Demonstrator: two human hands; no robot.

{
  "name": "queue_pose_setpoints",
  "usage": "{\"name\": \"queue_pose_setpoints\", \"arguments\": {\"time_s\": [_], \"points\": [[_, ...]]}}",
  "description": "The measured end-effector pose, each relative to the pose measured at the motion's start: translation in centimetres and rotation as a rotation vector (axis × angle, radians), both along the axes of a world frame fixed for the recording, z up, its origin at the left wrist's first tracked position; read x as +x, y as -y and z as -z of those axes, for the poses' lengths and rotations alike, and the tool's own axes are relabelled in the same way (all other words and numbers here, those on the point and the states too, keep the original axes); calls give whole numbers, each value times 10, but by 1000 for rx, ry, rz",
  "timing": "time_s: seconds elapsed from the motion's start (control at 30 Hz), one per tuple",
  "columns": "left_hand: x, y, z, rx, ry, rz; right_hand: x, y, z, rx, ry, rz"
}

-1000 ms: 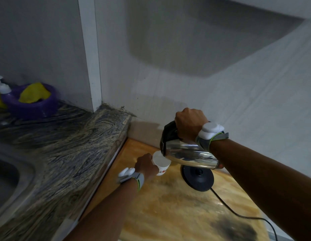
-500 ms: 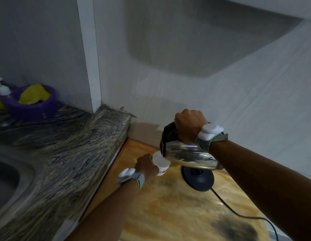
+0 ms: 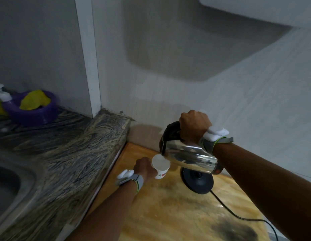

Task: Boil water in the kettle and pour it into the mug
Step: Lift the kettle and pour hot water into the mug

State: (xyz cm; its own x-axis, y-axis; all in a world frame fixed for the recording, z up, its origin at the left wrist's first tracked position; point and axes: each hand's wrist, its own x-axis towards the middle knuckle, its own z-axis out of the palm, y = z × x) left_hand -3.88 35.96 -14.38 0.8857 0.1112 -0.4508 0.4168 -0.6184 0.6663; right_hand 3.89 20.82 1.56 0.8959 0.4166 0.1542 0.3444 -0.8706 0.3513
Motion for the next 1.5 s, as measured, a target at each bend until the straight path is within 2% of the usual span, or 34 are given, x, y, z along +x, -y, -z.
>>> {"name": "queue_pose_setpoints", "arguments": {"time_s": [0.17, 0.37, 0.67, 0.9, 1.0, 1.2, 1.33, 1.5], "points": [[0, -4, -6, 30, -22, 17, -5, 14, 2, 98, -53, 150], [4, -12, -20, 43, -29, 55, -16, 38, 3, 317, -62, 357], [20, -4, -46, -39, 87, 71, -34, 74, 5, 695, -38, 467], [23, 6, -69, -45, 143, 67, -48, 89, 5, 909, 18, 535], [23, 12, -75, -134, 166, -19, -52, 95, 7, 1023, 52, 544], [28, 34, -91, -500, 136, -270, -68, 108, 8, 1236, 72, 565], [26, 47, -102, -572, 157, -259, -78, 119, 13, 1352, 66, 591], [31, 65, -106, -574, 242, -263, -85, 133, 22, 1537, 32, 588]]}}
